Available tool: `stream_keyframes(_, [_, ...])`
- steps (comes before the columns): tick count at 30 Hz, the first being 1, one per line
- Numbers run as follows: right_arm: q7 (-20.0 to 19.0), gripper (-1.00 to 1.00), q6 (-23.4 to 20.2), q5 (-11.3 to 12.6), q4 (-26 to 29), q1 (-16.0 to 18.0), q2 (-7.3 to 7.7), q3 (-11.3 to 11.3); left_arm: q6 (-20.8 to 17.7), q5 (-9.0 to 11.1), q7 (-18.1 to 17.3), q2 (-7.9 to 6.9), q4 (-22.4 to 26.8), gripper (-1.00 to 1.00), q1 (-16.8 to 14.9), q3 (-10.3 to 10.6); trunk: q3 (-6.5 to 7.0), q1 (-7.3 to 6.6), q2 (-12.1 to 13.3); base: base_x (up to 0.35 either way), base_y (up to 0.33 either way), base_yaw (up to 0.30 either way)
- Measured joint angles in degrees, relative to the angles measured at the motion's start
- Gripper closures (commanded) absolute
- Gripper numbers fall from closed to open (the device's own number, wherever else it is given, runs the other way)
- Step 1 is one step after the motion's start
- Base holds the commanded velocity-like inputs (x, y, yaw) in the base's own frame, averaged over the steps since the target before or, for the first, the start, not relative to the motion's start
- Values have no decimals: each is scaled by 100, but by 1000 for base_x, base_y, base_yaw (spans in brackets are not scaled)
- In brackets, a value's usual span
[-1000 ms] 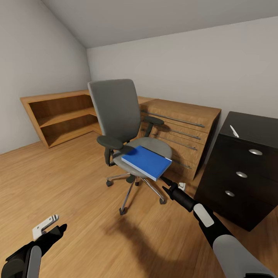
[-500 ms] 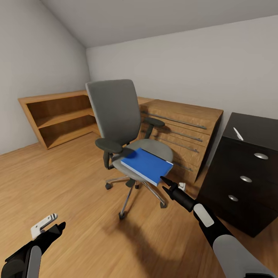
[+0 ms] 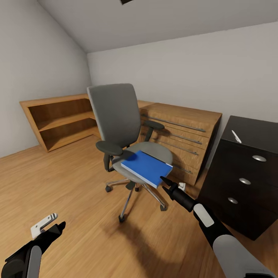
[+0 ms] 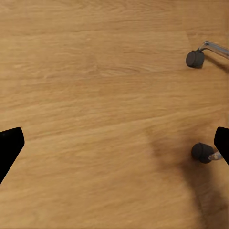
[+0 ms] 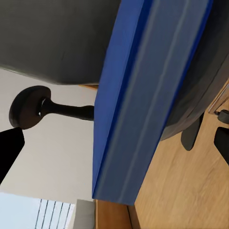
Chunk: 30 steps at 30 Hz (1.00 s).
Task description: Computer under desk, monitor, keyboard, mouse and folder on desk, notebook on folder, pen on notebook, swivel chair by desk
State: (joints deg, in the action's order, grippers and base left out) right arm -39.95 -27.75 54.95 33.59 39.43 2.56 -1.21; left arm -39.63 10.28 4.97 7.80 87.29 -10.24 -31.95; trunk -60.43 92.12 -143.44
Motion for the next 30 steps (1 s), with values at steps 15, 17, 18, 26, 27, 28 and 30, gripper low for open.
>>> stream_keyframes(15, [0, -100, 0, 0, 0, 0, 0, 0, 0, 0, 6, 4, 0, -100, 0, 1, 0, 0, 0, 0, 0, 0])
stream_keyframes(17, [2, -100, 0, 0, 0, 0, 0, 0, 0, 0, 1, 4, 0, -100, 0, 1, 0, 0, 0, 0, 0, 0])
stream_keyframes(18, [1, -100, 0, -2, 0, 0, 0, 0, 0, 0, -1, 5, 0, -100, 0, 1, 0, 0, 0, 0, 0, 0])
stream_keyframes(26, [3, -100, -1, -2, 0, 0, 0, -28, 0, 0, -16, 4, 0, -100, 0, 4, 0, 0, 0, 0, 0, 0])
stream_keyframes(27, [2, -100, -1, -2, 0, 0, 0, -29, 0, 0, -14, 3, 0, -100, 0, 5, 0, 0, 0, 0, 0, 0])
stream_keyframes(28, [2, -100, -1, -2, 0, 0, 0, -31, 0, 0, -13, 4, 0, -100, 0, 6, 0, 0, 0, 0, 0, 0])
stream_keyframes(30, [1, -100, -1, -2, 0, 0, 0, -36, 0, 0, -11, 4, 0, -100, 0, 7, 0, 0, 0, 0, 0, 0])
